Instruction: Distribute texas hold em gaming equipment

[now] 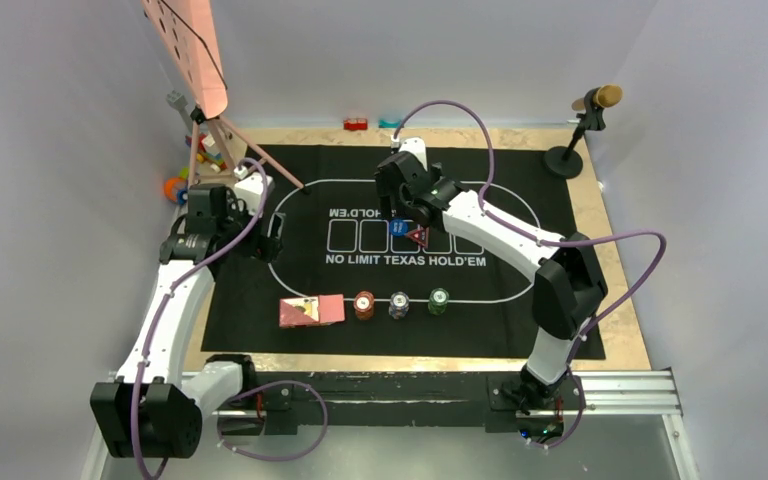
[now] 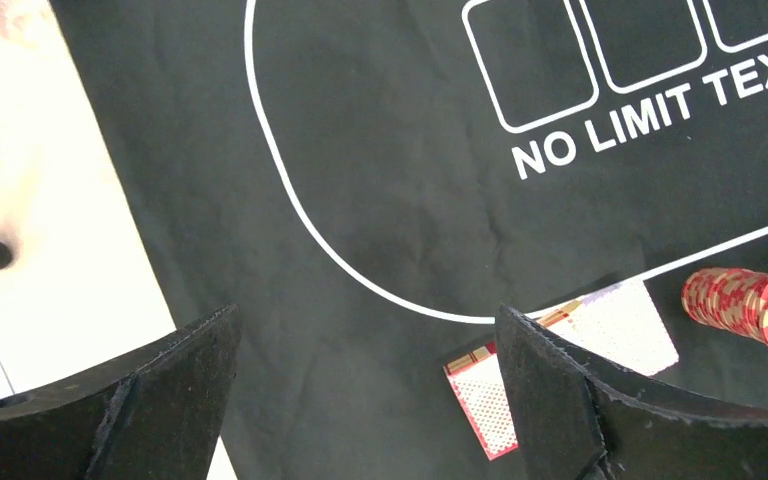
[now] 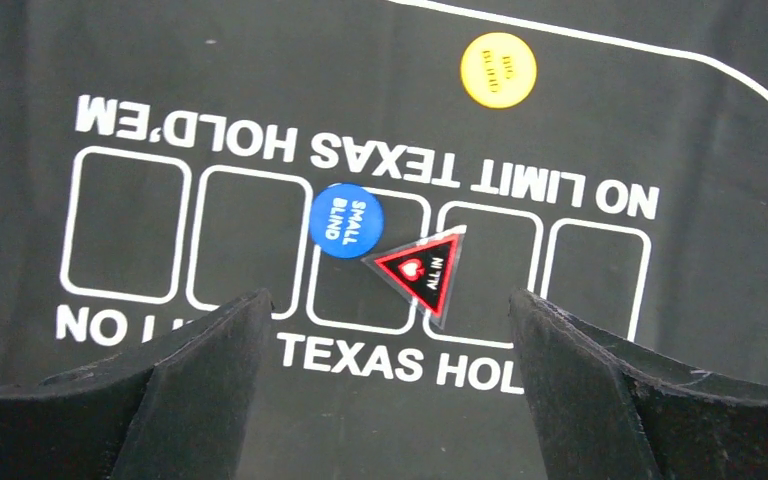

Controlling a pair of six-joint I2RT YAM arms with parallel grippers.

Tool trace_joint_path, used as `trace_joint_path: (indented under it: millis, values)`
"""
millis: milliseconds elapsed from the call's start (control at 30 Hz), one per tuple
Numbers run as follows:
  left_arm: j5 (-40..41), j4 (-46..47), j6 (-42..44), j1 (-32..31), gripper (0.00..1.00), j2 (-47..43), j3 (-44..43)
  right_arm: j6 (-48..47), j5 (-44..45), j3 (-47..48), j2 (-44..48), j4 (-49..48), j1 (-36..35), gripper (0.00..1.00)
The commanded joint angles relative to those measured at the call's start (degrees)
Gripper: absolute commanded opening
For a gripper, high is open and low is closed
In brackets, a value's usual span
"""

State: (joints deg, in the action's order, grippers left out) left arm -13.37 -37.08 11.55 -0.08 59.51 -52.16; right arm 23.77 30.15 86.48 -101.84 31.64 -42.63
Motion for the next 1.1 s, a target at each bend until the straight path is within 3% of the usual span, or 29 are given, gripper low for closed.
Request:
trace_joint_path:
  millis: [0,567,767,1067]
  values:
    - [-2.7,-2.5,1.0,0.1,1.0,3.6,-4.2,-2.5,-7.4,1.3,0.0,-5.4,0.0,0.91]
    - [-3.3,-3.0,1.4,0.1,1.0,5.3,-4.4,-2.5,-16.5,10.9,-15.5,-7.2,0.0,0.79]
    - [-4.6,-2.3,0.6,0.1,1.0,5.9,-4.1,-2.1,-11.5,11.2,-19.4,-5.7,0.0,0.77]
    - [-5.8,-2.4,0.2,0.1,1.0,6.3,-4.5,-1.9,-6.1,5.5,-17.6,-7.5,0.2,0.79]
